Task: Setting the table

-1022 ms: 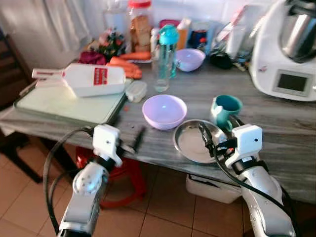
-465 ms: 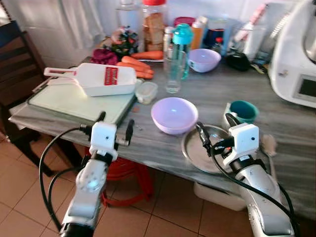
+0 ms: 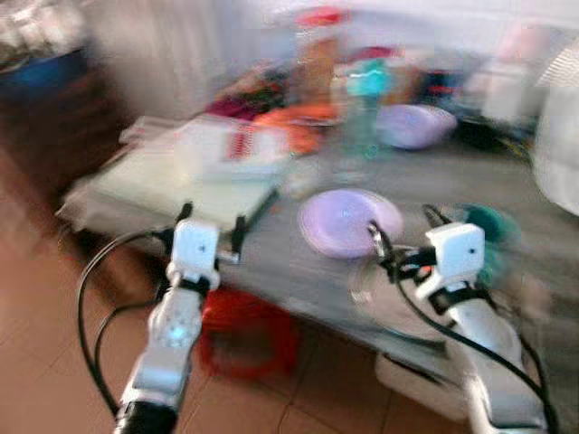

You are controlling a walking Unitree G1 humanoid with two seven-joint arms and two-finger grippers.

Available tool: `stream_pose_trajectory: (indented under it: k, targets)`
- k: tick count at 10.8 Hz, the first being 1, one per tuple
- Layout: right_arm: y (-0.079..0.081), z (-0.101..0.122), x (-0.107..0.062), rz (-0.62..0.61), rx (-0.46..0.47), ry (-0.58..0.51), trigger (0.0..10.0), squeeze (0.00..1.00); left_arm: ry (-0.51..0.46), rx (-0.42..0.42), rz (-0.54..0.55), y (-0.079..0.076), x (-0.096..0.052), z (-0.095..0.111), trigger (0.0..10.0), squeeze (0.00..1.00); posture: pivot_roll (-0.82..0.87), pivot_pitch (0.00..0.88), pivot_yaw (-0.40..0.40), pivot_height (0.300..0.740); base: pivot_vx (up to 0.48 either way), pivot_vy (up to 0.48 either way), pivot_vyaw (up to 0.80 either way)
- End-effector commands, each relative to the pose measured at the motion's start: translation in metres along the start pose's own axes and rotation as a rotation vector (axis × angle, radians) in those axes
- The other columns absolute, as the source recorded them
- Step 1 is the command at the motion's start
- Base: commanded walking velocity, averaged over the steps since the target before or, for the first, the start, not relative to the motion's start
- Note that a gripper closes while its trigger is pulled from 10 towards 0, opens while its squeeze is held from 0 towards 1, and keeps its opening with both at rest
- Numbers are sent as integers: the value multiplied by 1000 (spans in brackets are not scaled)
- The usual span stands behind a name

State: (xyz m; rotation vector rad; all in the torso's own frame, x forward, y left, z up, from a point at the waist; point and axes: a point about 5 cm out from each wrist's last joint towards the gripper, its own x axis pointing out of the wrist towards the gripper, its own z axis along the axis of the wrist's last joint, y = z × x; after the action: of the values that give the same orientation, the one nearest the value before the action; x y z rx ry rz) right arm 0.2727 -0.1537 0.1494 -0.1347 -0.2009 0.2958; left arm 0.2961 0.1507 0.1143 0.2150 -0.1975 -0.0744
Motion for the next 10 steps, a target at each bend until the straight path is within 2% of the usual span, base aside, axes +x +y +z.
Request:
stream_pose_trajectory:
  k: [1, 7, 10]
  targets:
    - [3, 3, 0, 14, -12, -7, 10000, 0, -3, 5, 21, 3, 0, 0, 10000, 0, -9, 0, 14, 740, 0, 0, 800]
    - [6, 4, 1, 39, -16, -10, 10000, 0, 23, 105, 165, 16, 3, -5, 10000, 0, -14, 0, 10, 740, 0, 0, 800]
    - [8, 3, 2, 42, -10, -11, 10000, 0, 29, 100, 155, 14, 3, -7, 10000, 0, -13, 0, 14, 740, 0, 0, 800]
